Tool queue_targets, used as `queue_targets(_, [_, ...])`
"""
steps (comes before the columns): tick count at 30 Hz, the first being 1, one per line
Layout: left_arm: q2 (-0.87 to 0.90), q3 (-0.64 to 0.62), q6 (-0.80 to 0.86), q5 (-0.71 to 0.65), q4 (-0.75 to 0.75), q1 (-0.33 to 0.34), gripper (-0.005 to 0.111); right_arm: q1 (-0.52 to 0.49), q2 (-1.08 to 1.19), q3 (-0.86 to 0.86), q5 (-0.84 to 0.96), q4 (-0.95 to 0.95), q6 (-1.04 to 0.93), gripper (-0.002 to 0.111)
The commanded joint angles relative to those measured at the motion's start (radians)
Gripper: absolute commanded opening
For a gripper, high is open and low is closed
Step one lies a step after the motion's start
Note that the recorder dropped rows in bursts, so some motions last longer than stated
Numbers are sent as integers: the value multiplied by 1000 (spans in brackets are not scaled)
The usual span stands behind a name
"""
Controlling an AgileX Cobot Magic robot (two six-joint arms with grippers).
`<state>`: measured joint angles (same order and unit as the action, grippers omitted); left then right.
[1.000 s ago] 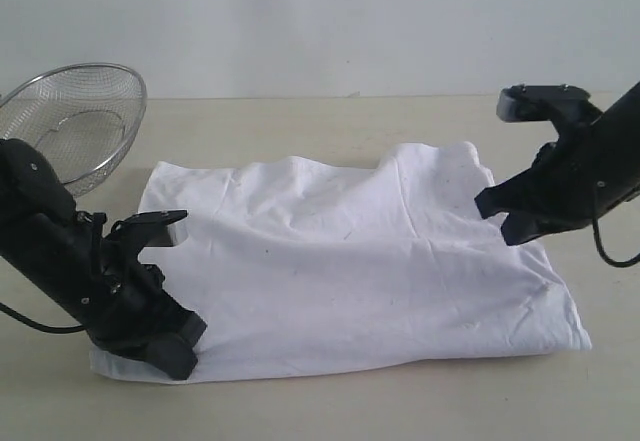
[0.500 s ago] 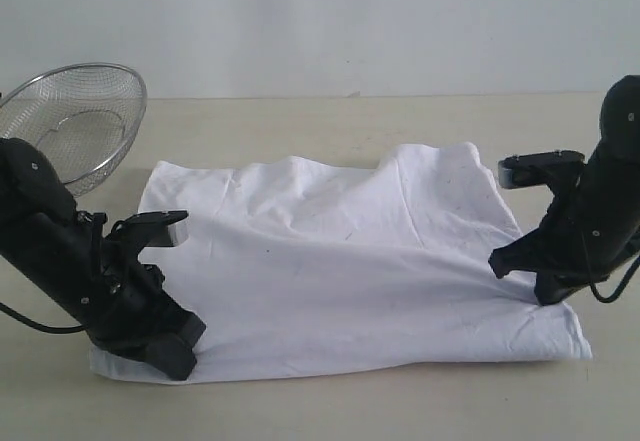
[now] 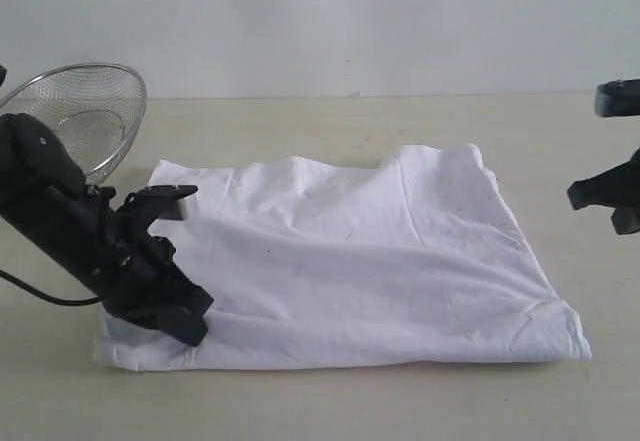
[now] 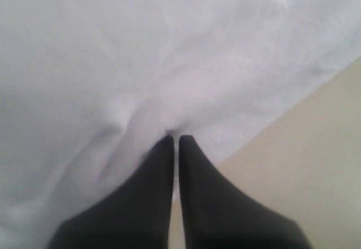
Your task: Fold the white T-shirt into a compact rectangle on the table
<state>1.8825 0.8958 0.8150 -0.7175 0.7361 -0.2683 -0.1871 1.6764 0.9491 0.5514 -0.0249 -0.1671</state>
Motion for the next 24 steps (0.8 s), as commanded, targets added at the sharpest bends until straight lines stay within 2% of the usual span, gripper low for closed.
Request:
queue_targets(1, [3,59,9,5,11,-3,5,-134,62,45,32,-337,-347,0])
queue_targets(4, [3,82,9,7,29,-3,5,-217,140,124,240,-633,-719,0])
queue_targets(6, [3,83,7,-41,46,-3,5,-251,208,178,411,-765,-831,0])
queue_targets(10, [3,77,-22,-143,37,-3,5,-260,320,267,529,-799,-837,0])
queue_targets(14, [3,3,-40,-127,-11,-3,5,-256,390,291,511,-801,-837,4])
queue_targets(16, [-1,-25,-16,-152,2,-3,5,-256,395,291,509,-802,-837,16])
queue_targets(17, [-18,-32,19,-164,43,-3,5,-256,395,291,505,-810,-837,29])
queue_targets(18, [-28,-32,33,-155,60,-3,5,-256,395,291,495,-811,-837,36])
queue_targets(19, [-53,-20,52,-94,89,-3,5,-254,395,291,479,-816,-808,48])
queue_targets(20, [-66,-5,52,-21,97,-3,5,-247,395,291,459,-816,-791,55])
queue_targets(22, [-65,38,47,59,97,-3,5,-218,395,291,424,-816,-785,57])
queue_targets(24, [-51,76,45,71,90,-3,5,-185,395,291,399,-816,-785,57])
